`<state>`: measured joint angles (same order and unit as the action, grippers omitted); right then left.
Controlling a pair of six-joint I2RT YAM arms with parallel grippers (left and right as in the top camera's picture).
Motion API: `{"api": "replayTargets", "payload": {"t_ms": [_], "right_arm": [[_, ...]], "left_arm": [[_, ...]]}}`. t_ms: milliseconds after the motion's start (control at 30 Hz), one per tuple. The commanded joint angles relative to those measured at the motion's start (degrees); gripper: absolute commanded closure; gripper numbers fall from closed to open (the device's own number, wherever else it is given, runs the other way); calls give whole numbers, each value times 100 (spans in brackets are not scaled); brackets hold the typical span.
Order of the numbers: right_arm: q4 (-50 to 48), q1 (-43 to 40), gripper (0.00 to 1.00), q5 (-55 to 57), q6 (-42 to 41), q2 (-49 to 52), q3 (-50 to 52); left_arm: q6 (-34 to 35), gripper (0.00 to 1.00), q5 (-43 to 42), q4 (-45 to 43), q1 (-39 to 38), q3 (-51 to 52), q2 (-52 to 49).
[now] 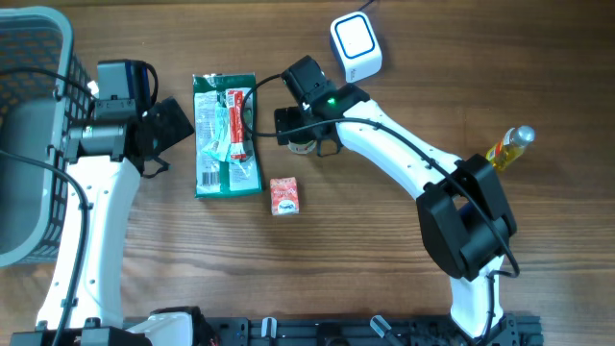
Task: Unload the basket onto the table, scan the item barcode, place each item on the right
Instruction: 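Move the right gripper over the green-lidded jar and lower onto it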
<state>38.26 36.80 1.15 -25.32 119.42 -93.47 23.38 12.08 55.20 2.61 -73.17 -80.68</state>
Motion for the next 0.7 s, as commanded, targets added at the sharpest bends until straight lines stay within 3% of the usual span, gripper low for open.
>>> {"api": "replayTargets", "payload": {"t_ms": [0, 100, 200, 300, 467, 667], "right_arm": [[-192, 13, 3, -92, -22, 72, 2], [-304, 22, 7, 13, -17, 111, 11], [-232, 20, 26, 28, -24, 146, 17], [-85, 20, 35, 26, -33, 146, 17], [509, -7, 41, 26, -13, 111, 15], [1541, -9, 36, 31, 603, 24, -2]], "left_arm": [[-66, 0, -9, -13, -26, 0, -11], [-66, 0, -9, -13, -26, 0, -11], [-66, 0, -9, -13, -26, 0, -11], [-66, 0, -9, -13, -26, 0, -11], [-66, 0, -9, -13, -26, 0, -11], [-66, 0, -9, -13, -26, 0, -11]]}}
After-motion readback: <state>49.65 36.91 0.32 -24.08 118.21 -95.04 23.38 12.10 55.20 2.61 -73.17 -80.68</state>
